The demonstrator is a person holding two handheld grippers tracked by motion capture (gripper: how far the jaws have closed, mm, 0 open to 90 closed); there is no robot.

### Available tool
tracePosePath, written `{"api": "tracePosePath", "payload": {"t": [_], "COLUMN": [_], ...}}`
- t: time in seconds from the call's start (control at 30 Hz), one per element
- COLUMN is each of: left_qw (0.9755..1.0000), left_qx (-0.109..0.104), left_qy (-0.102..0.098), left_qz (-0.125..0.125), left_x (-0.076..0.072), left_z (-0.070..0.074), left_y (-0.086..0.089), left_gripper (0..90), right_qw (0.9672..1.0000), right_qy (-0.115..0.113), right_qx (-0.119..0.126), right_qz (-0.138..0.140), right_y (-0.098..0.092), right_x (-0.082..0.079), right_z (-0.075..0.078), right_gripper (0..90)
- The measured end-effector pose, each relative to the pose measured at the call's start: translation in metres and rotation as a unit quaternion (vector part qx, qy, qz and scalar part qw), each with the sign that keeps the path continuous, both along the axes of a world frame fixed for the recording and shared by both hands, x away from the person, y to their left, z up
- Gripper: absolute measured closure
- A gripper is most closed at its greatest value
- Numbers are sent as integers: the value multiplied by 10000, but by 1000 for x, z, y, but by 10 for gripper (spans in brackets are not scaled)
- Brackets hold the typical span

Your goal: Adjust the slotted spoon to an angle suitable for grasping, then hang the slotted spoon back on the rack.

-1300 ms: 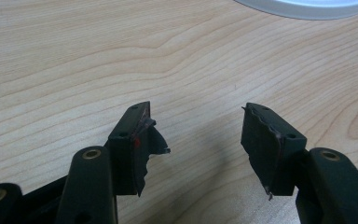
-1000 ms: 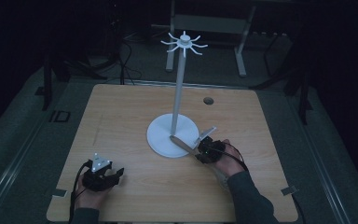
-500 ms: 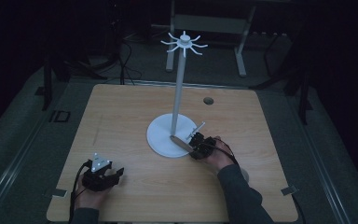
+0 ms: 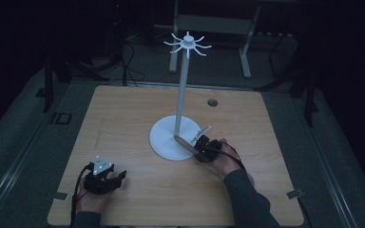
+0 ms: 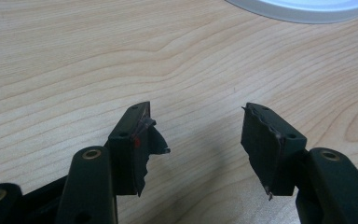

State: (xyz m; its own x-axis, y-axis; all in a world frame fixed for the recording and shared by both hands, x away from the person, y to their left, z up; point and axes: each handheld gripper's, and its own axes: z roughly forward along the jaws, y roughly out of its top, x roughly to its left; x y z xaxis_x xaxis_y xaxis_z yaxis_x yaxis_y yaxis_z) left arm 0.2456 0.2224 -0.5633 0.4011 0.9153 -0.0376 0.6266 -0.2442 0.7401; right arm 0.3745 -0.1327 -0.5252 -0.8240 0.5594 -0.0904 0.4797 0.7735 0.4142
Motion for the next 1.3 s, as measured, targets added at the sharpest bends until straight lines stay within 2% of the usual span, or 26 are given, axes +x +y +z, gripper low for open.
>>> {"api": "tracePosePath", "payload": {"t": [0.7,0.93,1.3], "left_qw": [10000,10000,10000], "left_qx": [6,-10,-5], "left_qy": [-9,-25,-45], "left_qz": [15,19,27], "left_x": [0,0,0], "left_z": [0,0,1], "left_y": [-1,0,0], "left_gripper": [434,434,434], "right_qw": [9981,9953,9912], "right_qy": [-338,-614,-838], "right_qx": [499,734,1014], "right_qz": [-128,-127,-135], "right_y": [-19,-19,-21], "right_x": [-9,-12,-15], "right_z": [21,27,39], "right_gripper": [744,744,744]}}
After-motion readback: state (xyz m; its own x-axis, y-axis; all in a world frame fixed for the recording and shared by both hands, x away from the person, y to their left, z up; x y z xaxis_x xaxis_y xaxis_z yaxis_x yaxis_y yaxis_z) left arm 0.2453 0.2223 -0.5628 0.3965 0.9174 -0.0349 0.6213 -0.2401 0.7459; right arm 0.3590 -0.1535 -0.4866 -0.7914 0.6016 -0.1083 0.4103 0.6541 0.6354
